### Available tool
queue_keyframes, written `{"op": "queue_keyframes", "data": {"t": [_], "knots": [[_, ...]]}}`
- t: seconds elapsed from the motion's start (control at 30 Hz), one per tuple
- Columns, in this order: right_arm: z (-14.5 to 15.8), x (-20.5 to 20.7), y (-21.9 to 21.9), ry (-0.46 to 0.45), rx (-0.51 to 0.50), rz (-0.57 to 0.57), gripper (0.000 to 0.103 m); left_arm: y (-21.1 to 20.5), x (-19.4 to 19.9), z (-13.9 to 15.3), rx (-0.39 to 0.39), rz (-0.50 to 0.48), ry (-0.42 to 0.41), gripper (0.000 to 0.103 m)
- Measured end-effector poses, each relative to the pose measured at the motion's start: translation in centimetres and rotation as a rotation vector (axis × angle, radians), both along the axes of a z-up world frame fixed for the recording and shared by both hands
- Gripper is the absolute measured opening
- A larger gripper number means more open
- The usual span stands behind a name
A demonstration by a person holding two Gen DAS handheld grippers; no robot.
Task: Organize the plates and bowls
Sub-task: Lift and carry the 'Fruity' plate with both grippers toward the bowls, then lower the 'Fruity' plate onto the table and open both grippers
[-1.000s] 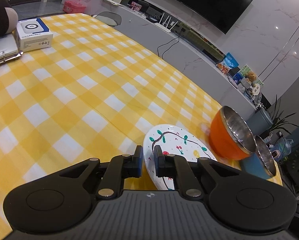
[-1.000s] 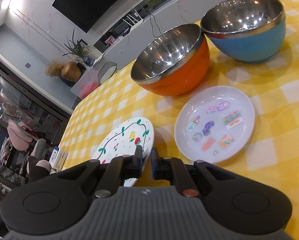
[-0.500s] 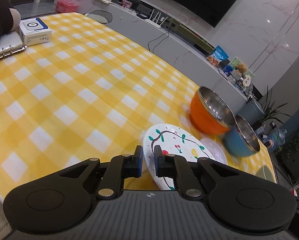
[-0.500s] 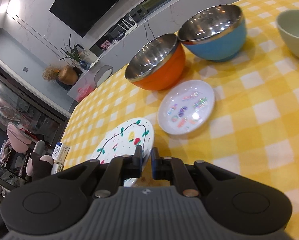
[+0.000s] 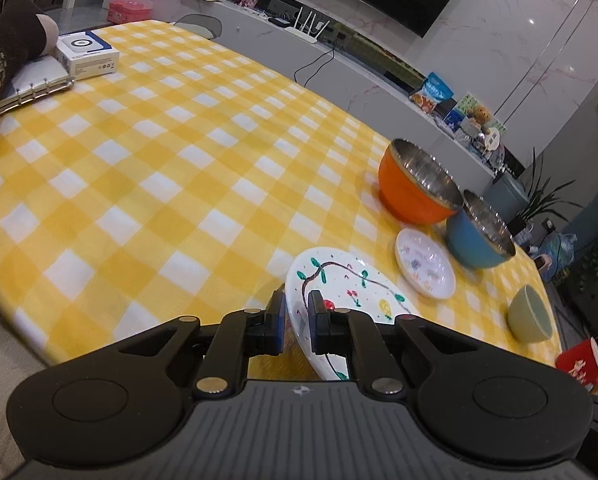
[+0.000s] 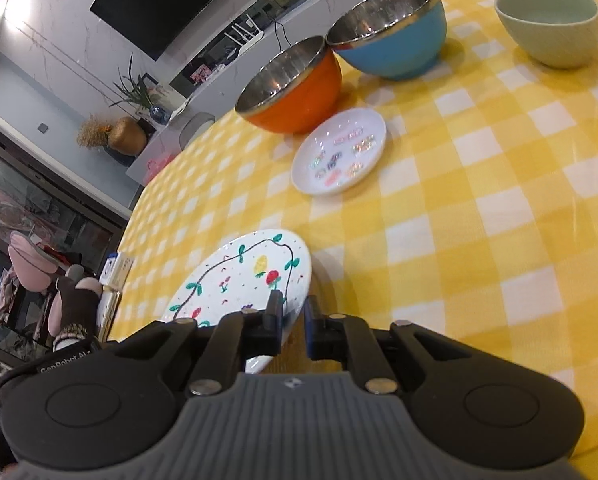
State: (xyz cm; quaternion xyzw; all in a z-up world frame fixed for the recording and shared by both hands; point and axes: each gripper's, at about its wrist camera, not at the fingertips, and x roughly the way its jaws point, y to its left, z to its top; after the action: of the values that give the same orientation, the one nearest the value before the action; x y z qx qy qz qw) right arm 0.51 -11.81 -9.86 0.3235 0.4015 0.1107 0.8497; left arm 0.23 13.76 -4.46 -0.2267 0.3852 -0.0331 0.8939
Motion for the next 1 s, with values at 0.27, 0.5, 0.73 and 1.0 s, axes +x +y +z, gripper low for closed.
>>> {"op": "queue_keyframes", "data": {"t": [0.27,0.5,0.73,1.0], "knots": [[0.1,-0.5,0.8,-0.024,-0.081,0.021,0.009,-0.6,-0.7,-0.8,0.064,-0.017,0.017,0.012],[0.6,-1.0,2.2,-0.074,-0.219,0.037,0.009,-1.6,-0.9,-1.0,0.156,-0.038,0.01,0.012],[0.9,-1.3,3.3,-0.089,-0.334,0.048,0.007,-2.5,-1.2,-0.8,0.221,-0.062,-0.009,0.012],[0.9,-1.5,3.8,-0.083,-0.383,0.062,0.002,-2.8,-1.3,-0.7,0.248,-0.08,-0.007,0.012]]}}
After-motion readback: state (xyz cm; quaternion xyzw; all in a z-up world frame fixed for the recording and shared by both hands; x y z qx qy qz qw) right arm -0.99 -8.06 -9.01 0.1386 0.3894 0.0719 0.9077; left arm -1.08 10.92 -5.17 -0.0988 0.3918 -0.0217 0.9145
